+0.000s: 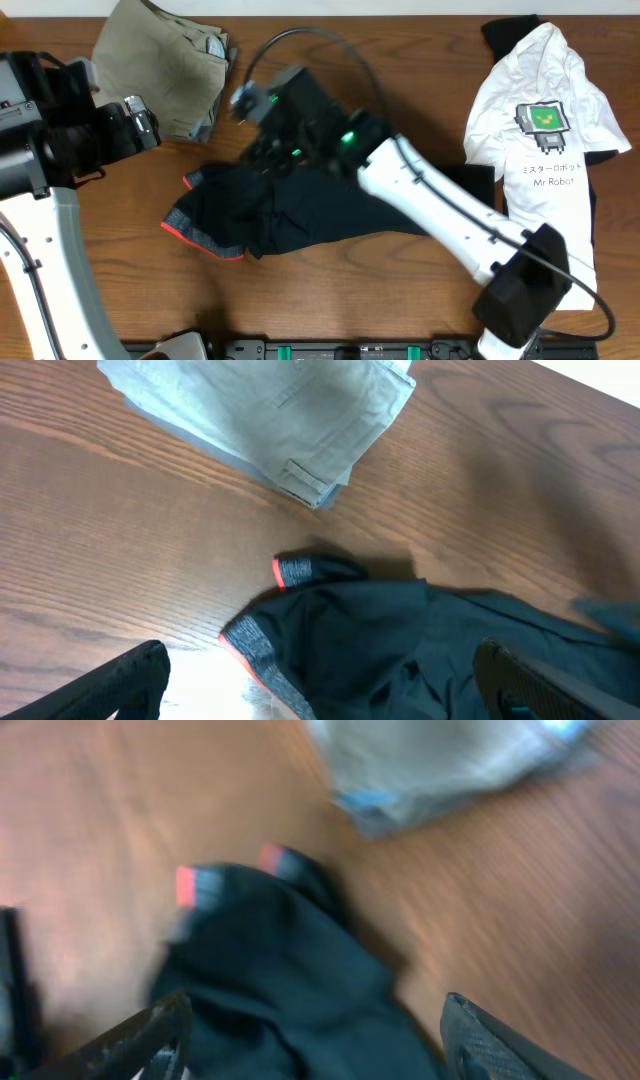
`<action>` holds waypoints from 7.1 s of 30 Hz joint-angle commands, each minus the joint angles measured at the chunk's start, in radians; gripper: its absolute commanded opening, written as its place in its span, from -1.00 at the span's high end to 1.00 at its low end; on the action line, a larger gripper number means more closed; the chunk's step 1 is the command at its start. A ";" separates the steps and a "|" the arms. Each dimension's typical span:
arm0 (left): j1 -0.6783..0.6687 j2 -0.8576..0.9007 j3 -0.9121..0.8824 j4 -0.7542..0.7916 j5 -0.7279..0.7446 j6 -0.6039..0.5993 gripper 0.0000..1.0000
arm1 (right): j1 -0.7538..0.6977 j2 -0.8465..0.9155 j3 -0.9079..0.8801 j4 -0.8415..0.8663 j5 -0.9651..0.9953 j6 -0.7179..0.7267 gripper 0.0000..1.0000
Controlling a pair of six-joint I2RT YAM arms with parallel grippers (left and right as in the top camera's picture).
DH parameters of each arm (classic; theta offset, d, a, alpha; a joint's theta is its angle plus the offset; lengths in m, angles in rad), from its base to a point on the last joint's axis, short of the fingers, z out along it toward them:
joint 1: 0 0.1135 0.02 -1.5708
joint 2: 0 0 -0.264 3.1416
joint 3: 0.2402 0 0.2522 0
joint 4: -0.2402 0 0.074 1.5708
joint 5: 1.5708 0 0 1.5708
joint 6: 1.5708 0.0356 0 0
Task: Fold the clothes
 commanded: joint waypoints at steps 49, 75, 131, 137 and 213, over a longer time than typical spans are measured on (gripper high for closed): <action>-0.269 0.259 -0.056 0.109 0.001 0.012 -0.96 | -1.123 0.463 -0.024 -0.108 0.149 0.066 0.13; -0.278 0.234 -0.183 0.017 0.001 0.076 -0.98 | -0.999 0.266 0.333 -0.640 -0.137 -0.044 -0.35; -0.129 0.271 -0.804 0.570 -0.107 -0.270 0.88 | -0.760 0.239 0.117 -0.631 -0.008 -0.025 -0.06; -0.128 0.266 -0.766 0.574 -0.111 -0.269 0.88 | -0.760 0.239 0.080 -0.615 0.105 0.011 -0.01; -0.087 0.266 -0.764 0.641 -0.114 -0.270 0.88 | -0.853 0.067 -0.417 -0.235 0.226 0.182 0.12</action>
